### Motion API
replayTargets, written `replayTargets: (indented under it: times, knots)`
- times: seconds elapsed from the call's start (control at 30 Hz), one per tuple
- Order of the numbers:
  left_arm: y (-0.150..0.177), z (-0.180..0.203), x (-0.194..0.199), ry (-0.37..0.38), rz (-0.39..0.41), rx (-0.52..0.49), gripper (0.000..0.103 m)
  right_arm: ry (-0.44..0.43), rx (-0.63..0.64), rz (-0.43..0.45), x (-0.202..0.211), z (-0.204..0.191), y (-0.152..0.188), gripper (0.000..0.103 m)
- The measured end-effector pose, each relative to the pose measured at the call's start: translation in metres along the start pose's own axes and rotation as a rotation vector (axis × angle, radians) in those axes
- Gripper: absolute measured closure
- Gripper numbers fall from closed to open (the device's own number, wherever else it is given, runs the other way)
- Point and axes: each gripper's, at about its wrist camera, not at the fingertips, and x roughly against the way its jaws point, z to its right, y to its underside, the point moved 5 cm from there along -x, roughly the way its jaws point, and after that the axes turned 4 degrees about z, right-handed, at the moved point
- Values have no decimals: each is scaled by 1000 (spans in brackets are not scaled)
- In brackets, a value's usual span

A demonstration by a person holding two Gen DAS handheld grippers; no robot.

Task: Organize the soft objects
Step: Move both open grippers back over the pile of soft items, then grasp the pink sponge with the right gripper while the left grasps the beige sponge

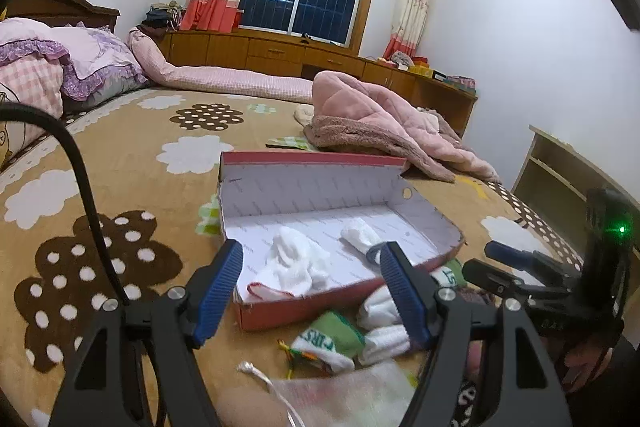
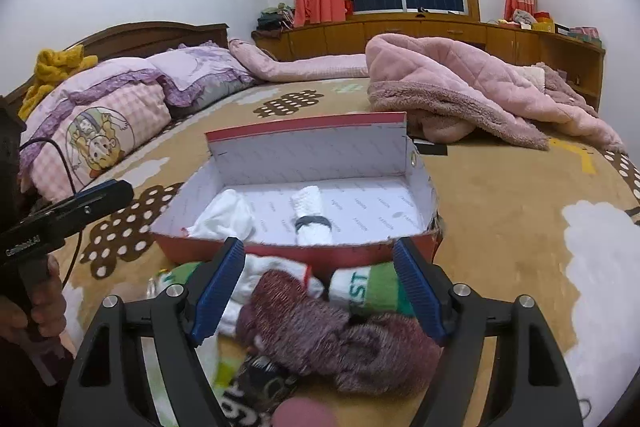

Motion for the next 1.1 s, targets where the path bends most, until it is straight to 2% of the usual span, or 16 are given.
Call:
replayTargets:
  times: [0.17, 0.33, 0.53, 0.57, 0.63, 0.67, 0.7, 0.8, 1.07, 1.1]
  knots:
    - [14, 2, 12, -19, -26, -15, 28, -7, 4, -8, 14, -4, 10, 25]
    - [29, -6, 26, -21, -44, 24, 28, -9, 10, -31, 23, -5, 23, 25]
    - [41, -15, 38, -34, -57, 18, 28, -16, 16, -66, 31, -4, 38, 25]
    - [43, -16, 38, -36, -64, 17, 29, -17, 15, -76, 33, -3, 40, 26]
    - [47, -20, 39, -38, -81, 13, 29, -35, 13, -90, 38, -3, 47, 39]
    - [50, -23, 40, -43, -89, 10, 29, -55, 9, -97, 40, -3, 50, 49]
    - [51, -25, 40, -45, -94, 9, 29, -87, -1, -114, 44, -4, 54, 51]
    - [58, -34, 45, -43, -114, 15, 29, -130, -2, -147, 51, -3, 65, 51]
    - [78, -33, 28, 32, -219, 39, 30, -121, 65, -243, 46, -5, 95, 51]
    - [82, -30, 23, 41, -238, 36, 33, -122, 66, -261, 42, -5, 99, 51]
